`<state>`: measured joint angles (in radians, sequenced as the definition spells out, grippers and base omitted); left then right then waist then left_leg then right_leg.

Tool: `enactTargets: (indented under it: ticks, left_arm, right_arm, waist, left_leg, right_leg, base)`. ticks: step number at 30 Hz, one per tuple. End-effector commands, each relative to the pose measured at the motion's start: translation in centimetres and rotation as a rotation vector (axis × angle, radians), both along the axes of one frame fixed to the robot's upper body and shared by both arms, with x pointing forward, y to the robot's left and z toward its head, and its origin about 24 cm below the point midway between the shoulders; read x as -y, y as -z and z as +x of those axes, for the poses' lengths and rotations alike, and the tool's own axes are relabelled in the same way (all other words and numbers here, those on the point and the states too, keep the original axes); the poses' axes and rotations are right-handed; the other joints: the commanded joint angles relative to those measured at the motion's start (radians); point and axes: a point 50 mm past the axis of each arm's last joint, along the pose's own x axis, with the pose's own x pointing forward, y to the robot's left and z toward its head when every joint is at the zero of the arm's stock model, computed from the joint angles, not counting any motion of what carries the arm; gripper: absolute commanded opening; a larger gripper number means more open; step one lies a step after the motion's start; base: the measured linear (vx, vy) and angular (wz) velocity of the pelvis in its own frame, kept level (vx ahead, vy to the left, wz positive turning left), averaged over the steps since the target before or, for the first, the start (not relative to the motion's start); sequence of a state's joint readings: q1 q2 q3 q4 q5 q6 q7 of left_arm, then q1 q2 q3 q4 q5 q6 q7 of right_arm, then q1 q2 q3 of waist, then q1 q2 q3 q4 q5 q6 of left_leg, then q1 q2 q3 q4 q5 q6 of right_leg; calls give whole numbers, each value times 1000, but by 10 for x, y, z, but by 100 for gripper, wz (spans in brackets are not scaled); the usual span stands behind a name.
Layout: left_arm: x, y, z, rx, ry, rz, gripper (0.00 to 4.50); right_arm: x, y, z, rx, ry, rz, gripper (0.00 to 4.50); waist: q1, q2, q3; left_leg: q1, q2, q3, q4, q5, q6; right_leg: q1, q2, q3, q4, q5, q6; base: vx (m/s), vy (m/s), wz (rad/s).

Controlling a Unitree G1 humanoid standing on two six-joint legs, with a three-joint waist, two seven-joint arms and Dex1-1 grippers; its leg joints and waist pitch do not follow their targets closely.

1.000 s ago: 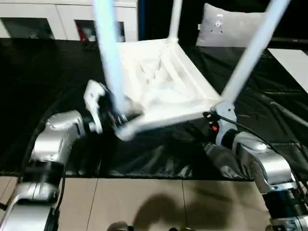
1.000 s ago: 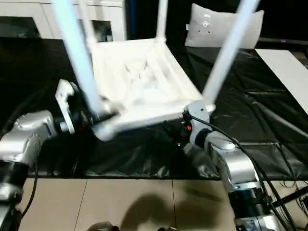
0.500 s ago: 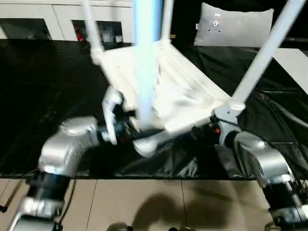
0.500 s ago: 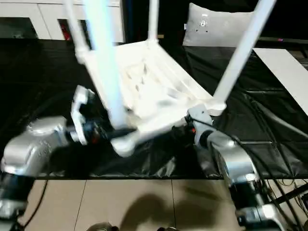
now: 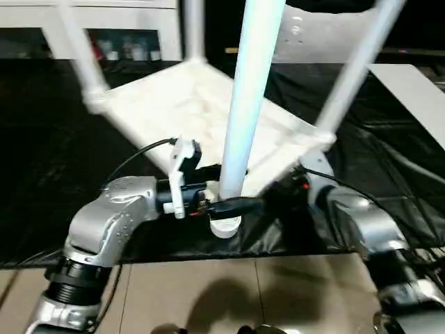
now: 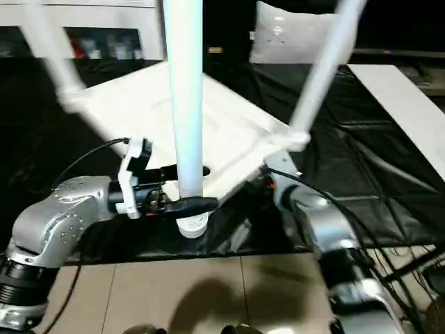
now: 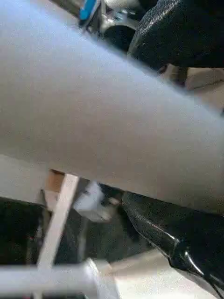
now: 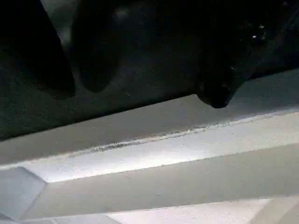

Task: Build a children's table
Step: Rotate table base

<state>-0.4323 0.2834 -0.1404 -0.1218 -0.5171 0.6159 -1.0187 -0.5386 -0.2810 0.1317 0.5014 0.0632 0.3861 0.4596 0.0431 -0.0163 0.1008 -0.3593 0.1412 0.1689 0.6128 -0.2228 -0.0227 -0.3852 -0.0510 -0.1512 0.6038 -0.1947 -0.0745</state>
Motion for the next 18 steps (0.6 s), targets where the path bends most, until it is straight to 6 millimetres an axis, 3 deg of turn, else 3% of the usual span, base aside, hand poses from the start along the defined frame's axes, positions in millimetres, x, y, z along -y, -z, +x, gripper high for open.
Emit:
enactTargets:
  ticks: [1,8,13,18]
  left_arm:
    - [24,-6,-11,13,116,-27,444]
    - [39,-10,-2,39,45,-53,444]
    - [50,-15,5,57,1,-75,444]
    - [50,-14,17,91,-103,-50,444]
  right_arm:
    - [-27,-23,10,109,-94,54,450]
    - [-29,-18,11,99,-77,68,450]
    - [-14,-11,10,93,-31,65,450]
    - [-2,-9,9,88,16,73,450]
  waist:
    - [13,-5,-78]
    - [17,-6,-78]
    - [28,-1,-78]
    - [31,-4,-78]
  left_leg:
    - [-6,109,-47,-65,43,102]
    - [-3,111,-45,-64,35,105]
    - [-1,110,-44,-62,32,103]
    - [1,108,-43,-62,11,104]
  right_leg:
    - [73,-145,102,-59,-88,-177]
    - [73,-146,103,-62,-106,-170]
    - [71,-145,104,-63,-104,-167]
    - [72,-146,104,-69,-122,-156]
  base:
    - [0,0,0]
    - [0,0,0]
    - [0,0,0]
    - [0,0,0]
